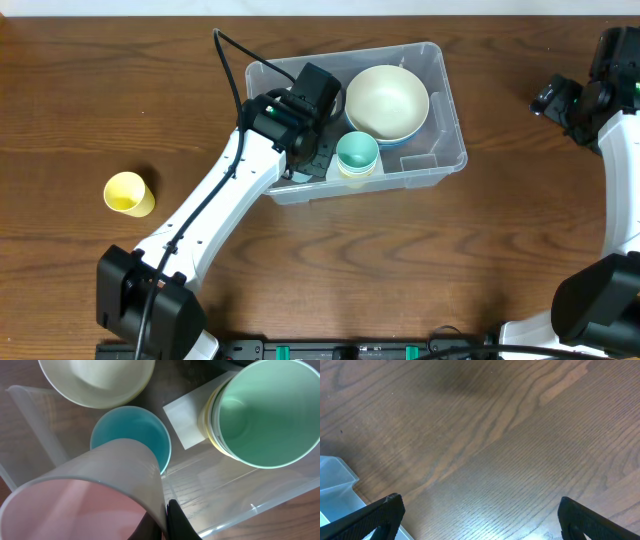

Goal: Pack container
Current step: 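Carry the pink cup into the bin and lower it onto the blue cup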

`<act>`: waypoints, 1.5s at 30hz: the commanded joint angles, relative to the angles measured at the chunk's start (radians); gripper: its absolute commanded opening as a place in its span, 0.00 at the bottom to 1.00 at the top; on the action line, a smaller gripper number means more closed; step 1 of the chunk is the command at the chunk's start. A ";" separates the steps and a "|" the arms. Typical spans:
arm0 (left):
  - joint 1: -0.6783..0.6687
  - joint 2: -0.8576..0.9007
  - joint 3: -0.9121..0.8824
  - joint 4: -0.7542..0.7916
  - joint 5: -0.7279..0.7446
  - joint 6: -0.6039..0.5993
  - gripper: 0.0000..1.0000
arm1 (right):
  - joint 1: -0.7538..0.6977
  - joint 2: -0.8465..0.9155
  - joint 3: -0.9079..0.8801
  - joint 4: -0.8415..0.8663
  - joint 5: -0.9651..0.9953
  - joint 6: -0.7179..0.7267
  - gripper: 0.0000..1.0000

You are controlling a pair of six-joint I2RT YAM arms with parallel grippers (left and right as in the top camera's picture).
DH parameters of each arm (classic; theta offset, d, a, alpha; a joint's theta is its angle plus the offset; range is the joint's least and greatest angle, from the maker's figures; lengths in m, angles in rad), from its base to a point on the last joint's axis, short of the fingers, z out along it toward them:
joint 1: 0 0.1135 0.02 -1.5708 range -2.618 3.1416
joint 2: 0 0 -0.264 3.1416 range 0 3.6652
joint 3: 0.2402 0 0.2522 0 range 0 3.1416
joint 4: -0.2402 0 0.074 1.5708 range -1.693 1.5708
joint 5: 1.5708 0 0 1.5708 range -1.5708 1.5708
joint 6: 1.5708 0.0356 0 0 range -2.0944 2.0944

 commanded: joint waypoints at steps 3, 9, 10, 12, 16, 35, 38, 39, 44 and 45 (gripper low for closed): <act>-0.002 0.009 0.004 0.000 -0.003 0.006 0.06 | -0.005 0.000 0.003 -0.001 0.004 0.014 0.99; -0.002 0.002 0.004 0.000 -0.003 0.006 0.06 | -0.005 0.000 0.003 -0.001 0.004 0.014 0.99; -0.002 -0.001 0.004 0.000 -0.003 0.006 0.06 | -0.005 0.000 0.003 -0.001 0.004 0.014 0.99; -0.002 -0.011 0.005 0.002 -0.003 0.006 0.06 | -0.005 0.000 0.003 -0.001 0.004 0.014 0.99; -0.002 -0.016 0.005 0.019 -0.003 0.007 0.06 | -0.005 0.000 0.003 -0.001 0.004 0.014 0.99; -0.002 -0.046 0.005 0.029 -0.004 0.015 0.06 | -0.005 0.000 0.003 -0.001 0.004 0.014 0.99; -0.002 -0.057 0.005 0.047 -0.005 0.025 0.06 | -0.005 0.000 0.003 -0.001 0.004 0.014 0.99; -0.002 -0.057 0.005 0.054 -0.005 0.025 0.06 | -0.005 0.000 0.003 -0.001 0.004 0.014 0.99; -0.002 -0.055 0.005 0.077 -0.004 0.025 0.06 | -0.005 0.000 0.003 -0.001 0.004 0.014 0.99; -0.002 -0.055 0.005 0.082 -0.004 0.025 0.06 | -0.005 0.000 0.003 -0.001 0.004 0.014 0.99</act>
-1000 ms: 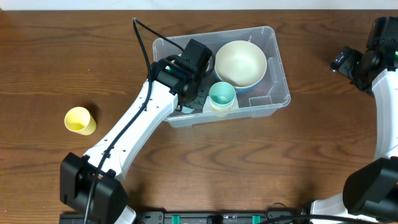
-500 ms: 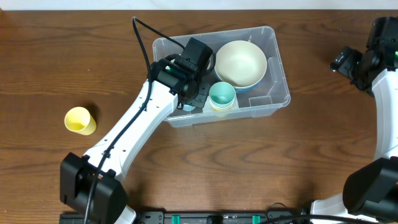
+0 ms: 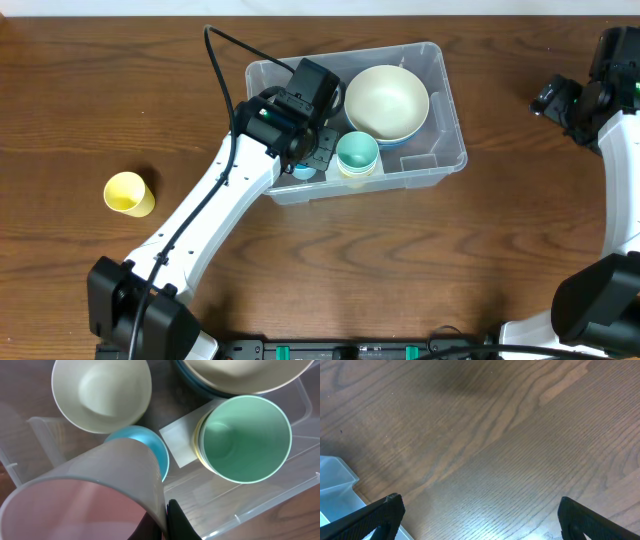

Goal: Pack container
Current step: 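Carry the pink cup into the bin and lower it onto the blue cup, then release the pink cup and move the left gripper to the yellow cup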

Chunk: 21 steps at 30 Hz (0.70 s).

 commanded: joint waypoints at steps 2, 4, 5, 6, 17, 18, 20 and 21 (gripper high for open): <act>-0.002 -0.018 0.005 0.013 -0.004 0.010 0.06 | -0.005 0.000 0.003 -0.001 0.004 0.014 0.99; -0.002 -0.018 0.005 0.013 -0.004 0.010 0.06 | -0.005 0.000 0.003 -0.001 0.004 0.014 0.99; -0.002 -0.017 0.005 0.013 -0.004 0.010 0.06 | -0.005 0.000 0.003 -0.001 0.004 0.014 0.99; -0.002 -0.016 0.004 0.013 -0.004 0.010 0.13 | -0.005 0.000 0.003 -0.001 0.004 0.014 0.99; 0.009 -0.014 0.005 0.010 -0.036 0.010 0.74 | -0.005 0.000 0.003 -0.001 0.004 0.014 0.99; 0.014 -0.017 0.008 0.003 -0.039 0.010 0.74 | -0.005 0.000 0.003 -0.001 0.004 0.014 0.99; 0.027 -0.026 0.019 -0.018 -0.039 0.003 0.74 | -0.005 0.000 0.003 -0.001 0.004 0.014 0.99; 0.035 -0.033 0.026 -0.030 -0.038 -0.003 0.74 | -0.005 0.000 0.003 -0.001 0.004 0.014 0.99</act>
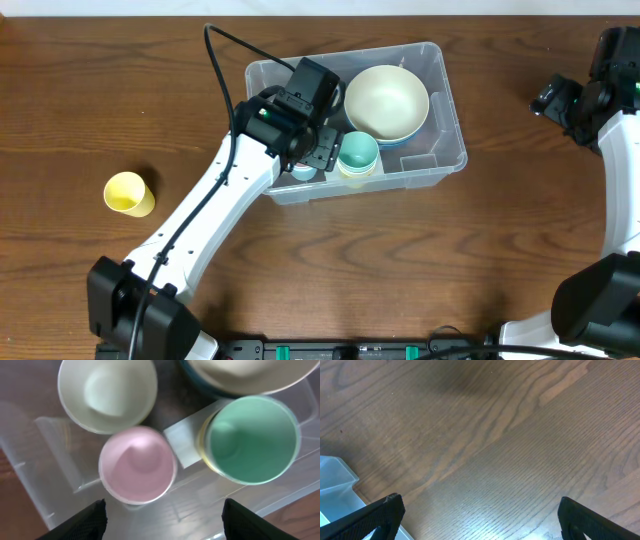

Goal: Pack container
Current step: 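Release the pink cup and move the left gripper to the yellow cup, then grasp the last yellow cup with the left gripper and lift it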

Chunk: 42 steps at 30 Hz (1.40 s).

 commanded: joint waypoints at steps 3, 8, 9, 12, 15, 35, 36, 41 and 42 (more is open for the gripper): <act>0.054 -0.077 0.046 -0.061 -0.025 -0.033 0.74 | -0.005 0.000 0.003 -0.001 0.004 0.014 0.99; 0.124 -0.208 0.051 -0.142 -0.025 -0.061 0.75 | -0.005 0.000 0.003 -0.001 0.004 0.014 0.99; 0.139 -0.230 0.051 -0.161 -0.026 -0.066 0.75 | -0.005 0.000 0.003 -0.001 0.004 0.014 0.99; 0.198 -0.287 0.049 -0.236 -0.060 -0.087 0.75 | -0.005 0.000 0.003 -0.001 0.004 0.014 0.99; 0.262 -0.310 0.029 -0.312 -0.150 -0.142 0.75 | -0.005 0.000 0.003 -0.001 0.004 0.014 0.99; 0.635 -0.259 -0.383 0.028 -0.146 -0.314 0.76 | -0.005 0.000 0.003 -0.001 0.004 0.014 0.99; 0.653 -0.248 -0.383 0.044 -0.146 -0.313 0.76 | -0.005 0.000 0.003 -0.001 0.004 0.014 0.99; 0.753 -0.159 -0.384 0.150 -0.150 -0.309 0.75 | -0.005 0.000 0.003 -0.001 0.004 0.014 0.99; 0.774 -0.133 -0.384 0.177 -0.148 -0.310 0.75 | -0.005 0.000 0.003 -0.001 0.004 0.014 0.99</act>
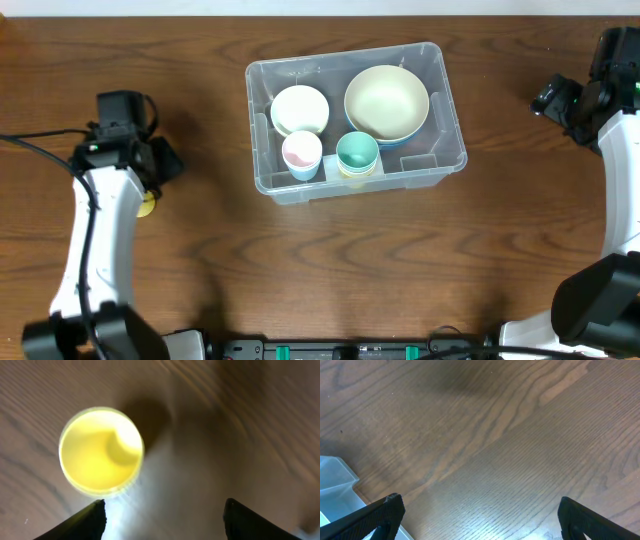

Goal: Pack container
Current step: 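Grasp the last yellow cup with the left gripper and lift it, then carry the yellow cup over the bin above the pink cup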

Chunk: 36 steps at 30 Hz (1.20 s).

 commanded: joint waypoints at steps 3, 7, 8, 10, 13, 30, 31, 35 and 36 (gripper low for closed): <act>0.088 0.135 0.000 0.087 -0.003 -0.016 0.75 | -0.005 0.000 0.003 -0.001 0.004 0.014 0.99; 0.108 0.237 0.000 0.138 -0.003 -0.016 0.74 | -0.005 0.000 0.003 -0.001 0.004 0.014 0.99; 0.108 0.256 0.000 0.145 -0.003 -0.016 0.72 | -0.005 0.000 0.003 -0.001 0.004 0.014 0.99; 0.108 0.291 0.000 0.152 0.001 -0.016 0.64 | -0.005 0.000 0.003 -0.001 0.004 0.014 0.99; 0.108 0.318 0.000 0.159 0.035 -0.016 0.41 | -0.005 0.000 0.003 -0.001 0.004 0.014 0.99; 0.012 0.172 0.132 -0.030 0.316 0.119 0.06 | -0.005 0.000 0.003 -0.001 0.004 0.014 0.99; -0.018 0.148 0.151 -0.053 0.317 0.133 0.06 | -0.005 0.000 0.003 -0.001 0.004 0.014 0.99; -0.181 0.058 0.255 -0.152 0.318 0.198 0.06 | -0.005 0.000 0.003 -0.001 0.004 0.014 0.99; -0.232 0.043 0.294 -0.181 0.318 0.211 0.06 | -0.005 0.000 0.003 0.000 0.003 0.014 0.99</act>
